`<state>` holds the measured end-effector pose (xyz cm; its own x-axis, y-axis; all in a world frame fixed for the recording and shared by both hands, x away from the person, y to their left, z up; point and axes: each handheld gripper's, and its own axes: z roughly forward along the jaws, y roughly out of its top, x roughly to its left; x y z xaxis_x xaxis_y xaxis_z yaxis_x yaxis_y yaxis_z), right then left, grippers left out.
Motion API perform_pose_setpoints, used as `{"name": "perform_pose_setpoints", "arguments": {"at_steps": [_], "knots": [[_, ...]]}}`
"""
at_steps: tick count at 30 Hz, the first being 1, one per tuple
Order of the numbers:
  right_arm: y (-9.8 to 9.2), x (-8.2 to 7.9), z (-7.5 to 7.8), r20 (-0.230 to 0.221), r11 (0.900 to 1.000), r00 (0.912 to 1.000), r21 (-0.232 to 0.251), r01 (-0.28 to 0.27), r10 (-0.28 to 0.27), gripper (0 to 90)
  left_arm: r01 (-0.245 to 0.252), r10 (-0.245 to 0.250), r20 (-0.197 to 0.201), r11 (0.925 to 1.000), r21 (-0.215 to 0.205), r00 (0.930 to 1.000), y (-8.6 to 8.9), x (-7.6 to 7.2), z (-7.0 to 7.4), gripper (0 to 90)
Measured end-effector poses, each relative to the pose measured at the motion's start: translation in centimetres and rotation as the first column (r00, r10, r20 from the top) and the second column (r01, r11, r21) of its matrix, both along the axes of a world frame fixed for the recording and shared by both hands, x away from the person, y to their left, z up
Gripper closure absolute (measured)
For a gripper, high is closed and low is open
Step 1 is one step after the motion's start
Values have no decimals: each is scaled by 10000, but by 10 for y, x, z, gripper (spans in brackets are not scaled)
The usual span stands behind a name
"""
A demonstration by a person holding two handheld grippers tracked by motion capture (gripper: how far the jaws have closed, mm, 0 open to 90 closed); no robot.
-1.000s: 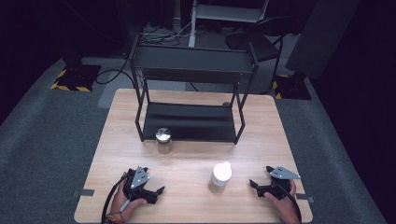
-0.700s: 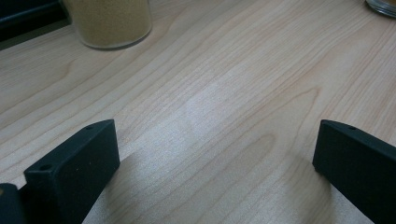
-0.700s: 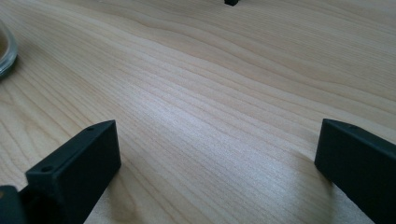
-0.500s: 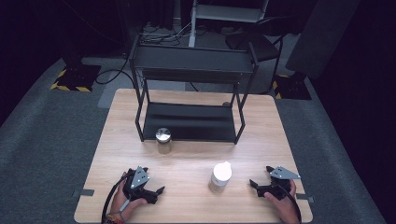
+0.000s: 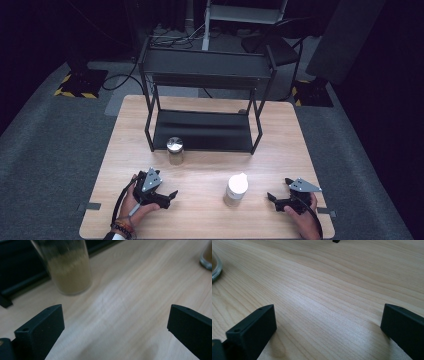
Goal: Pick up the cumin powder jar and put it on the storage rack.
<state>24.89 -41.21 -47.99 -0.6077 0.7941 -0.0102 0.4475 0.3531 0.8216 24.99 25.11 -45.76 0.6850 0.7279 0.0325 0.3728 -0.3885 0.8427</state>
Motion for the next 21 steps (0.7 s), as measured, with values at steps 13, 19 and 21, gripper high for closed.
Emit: {"name": "perform_pose_setpoints", "arguments": {"at_steps": [13, 19, 21], "knots": [[0, 0, 0, 0, 10000, 10000, 2, -1, 1, 0, -307, 308, 222, 9995, -49, 9993, -8, 45, 33, 7], [0, 0, 0, 1, 10000, 10000, 0, -3, 3, 0, -300, 299, 293, 9995, 52, 9991, -16, 63, 41, 6], [0, 0, 0, -2, 10000, 10000, 3, -3, 3, 0, -327, 326, 290, 9995, 19, 9990, -17, 65, 42, 6]]}}
